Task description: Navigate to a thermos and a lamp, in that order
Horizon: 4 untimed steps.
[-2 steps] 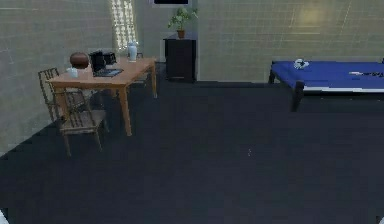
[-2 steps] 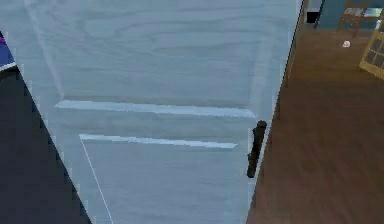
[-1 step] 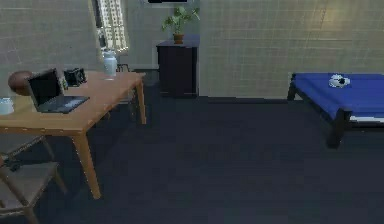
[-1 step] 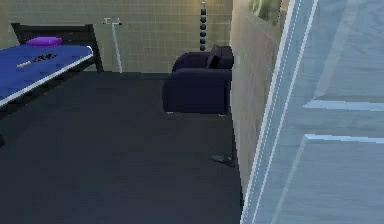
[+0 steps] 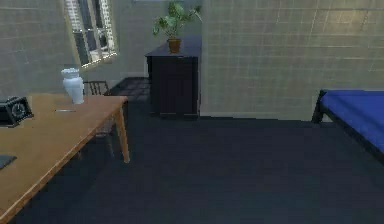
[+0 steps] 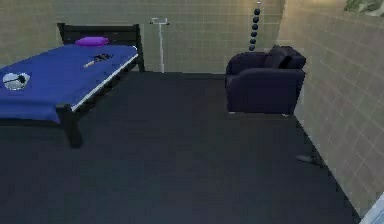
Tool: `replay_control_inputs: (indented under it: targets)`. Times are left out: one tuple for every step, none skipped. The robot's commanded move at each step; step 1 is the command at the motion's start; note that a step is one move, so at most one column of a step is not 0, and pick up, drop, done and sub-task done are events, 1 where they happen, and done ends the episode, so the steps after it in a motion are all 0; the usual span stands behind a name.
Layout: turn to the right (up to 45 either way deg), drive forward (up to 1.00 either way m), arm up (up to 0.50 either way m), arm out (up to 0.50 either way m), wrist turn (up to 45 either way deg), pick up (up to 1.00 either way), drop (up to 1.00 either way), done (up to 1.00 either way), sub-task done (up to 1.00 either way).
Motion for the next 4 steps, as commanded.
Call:
replay_control_inputs:
  targets:
    - [36.0, 0.0, 0.0, 0.0, 0.0, 0.0, 0.0, 0.0, 0.0]
    - [0.0, 0.5, 0.0, 0.0, 0.0, 0.0, 0.0, 0.0, 0.0]
    - [36.0, 0.0, 0.0, 0.0, 0.0, 0.0, 0.0, 0.0, 0.0]
    - [3.0, 0.0, 0.0, 0.0, 0.0, 0.0, 0.0, 0.0, 0.0]
